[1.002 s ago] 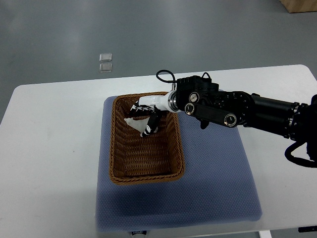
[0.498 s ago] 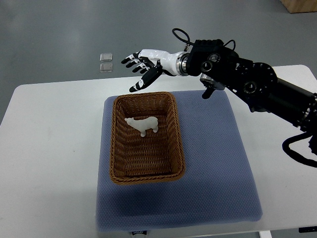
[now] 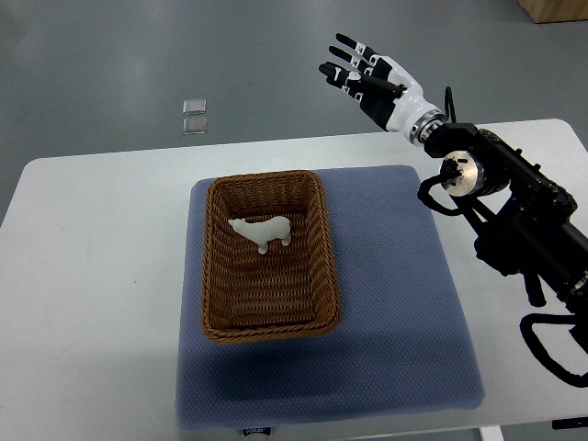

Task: Place white bear in brown basket with right hand

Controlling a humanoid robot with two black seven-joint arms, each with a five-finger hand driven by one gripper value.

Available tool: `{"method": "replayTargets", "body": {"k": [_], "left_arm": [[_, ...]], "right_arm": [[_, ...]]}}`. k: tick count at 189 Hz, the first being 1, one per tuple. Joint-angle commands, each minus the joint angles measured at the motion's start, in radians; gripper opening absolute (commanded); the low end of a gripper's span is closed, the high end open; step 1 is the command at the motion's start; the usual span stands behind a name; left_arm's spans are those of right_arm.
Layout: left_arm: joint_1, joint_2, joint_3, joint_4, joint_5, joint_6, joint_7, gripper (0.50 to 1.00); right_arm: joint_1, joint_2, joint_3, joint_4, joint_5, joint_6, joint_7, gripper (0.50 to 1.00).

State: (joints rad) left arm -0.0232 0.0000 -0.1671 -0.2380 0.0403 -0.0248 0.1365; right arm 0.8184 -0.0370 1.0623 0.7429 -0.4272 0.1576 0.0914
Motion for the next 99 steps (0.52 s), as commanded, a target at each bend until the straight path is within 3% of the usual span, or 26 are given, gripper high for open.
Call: {"method": "replayTargets", "body": {"k": [1,45,99], "left_arm": [[0.0,0.0,0.0,0.0,0.0,0.0,0.0,1.0],[0.0,0.0,-0.002,0.0,0.0,0.0,0.0,1.0],[0.0,0.0,-0.002,-0.001,0.001,0.0,0.0,1.0]], "right_arm": [[-0.027,0.023,0.057,-0.036,0.134,-0.006,0.042,0.919],[-0.038,0.037,0.081,-0.099,0.323,-0.004,0.065,0.921],[-0.047,0.037,0.079,-0.099,0.332,-0.006,0.08,0.924]]}}
